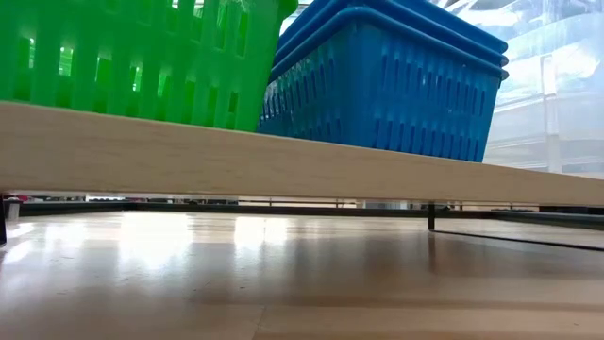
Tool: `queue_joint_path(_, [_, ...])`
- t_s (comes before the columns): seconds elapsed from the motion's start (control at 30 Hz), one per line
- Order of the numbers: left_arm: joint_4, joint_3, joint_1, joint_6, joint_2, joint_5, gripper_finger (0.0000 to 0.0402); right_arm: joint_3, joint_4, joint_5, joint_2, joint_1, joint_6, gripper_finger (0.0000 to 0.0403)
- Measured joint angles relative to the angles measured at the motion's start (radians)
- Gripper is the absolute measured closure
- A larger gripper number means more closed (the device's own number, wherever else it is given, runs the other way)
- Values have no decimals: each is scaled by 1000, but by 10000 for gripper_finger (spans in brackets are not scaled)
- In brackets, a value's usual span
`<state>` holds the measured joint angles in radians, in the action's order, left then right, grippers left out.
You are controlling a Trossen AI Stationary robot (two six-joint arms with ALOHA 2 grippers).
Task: Stack baskets on shelf by color
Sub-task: Stack the green basket on top of the other green baskets on the shelf
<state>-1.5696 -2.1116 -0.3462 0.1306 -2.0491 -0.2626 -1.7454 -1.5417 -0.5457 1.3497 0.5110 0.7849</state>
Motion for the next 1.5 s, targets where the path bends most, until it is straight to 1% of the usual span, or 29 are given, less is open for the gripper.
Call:
queue_joint_path(0.07, [-3, 18, -1, 16, 0, -16, 401, 0, 0, 0, 0, 0, 0, 297])
queue_joint_path(0.17, [0, 24, -3, 23, 15, -13, 401, 0, 0, 0, 0, 4, -6, 297])
queue_joint_path(0.23, [-2, 23, -3, 44, 40, 18, 401, 0, 0, 0, 0, 9, -15, 297])
queue_joint_path(0.37, [-1, 23, 2, 119, 84, 42, 401, 0, 0, 0, 0, 22, -33, 297])
queue_joint_path(0.47, [-2, 22, 1, 148, 126, 103, 402, 0, 0, 0, 0, 26, -34, 297])
queue_joint_path(0.53, [-2, 21, -3, 151, 128, 130, 402, 0, 0, 0, 0, 26, -34, 297])
queue_joint_path(0.73, [1, 28, -23, 109, 102, 132, 402, 0, 0, 0, 0, 26, -34, 297])
queue_joint_path(0.83, [-2, 67, -27, 106, 101, 139, 402, 0, -6, 0, 0, 26, -34, 297])
queue_joint_path(0.93, [-4, 130, -32, 111, 109, 137, 402, 0, -17, 2, 0, 26, -34, 297])
queue_joint_path(1.1, [1, 196, -39, 123, 112, 86, 402, 0, -22, 2, 0, 25, -34, 297])
queue_joint_path(1.37, [44, 223, -51, 117, 114, 78, 402, 0, -22, 3, 0, 25, -34, 297])
queue_joint_path(1.5, [-2, 198, -48, 133, 124, 77, 402, 0, -22, 3, 0, 25, -35, 297])
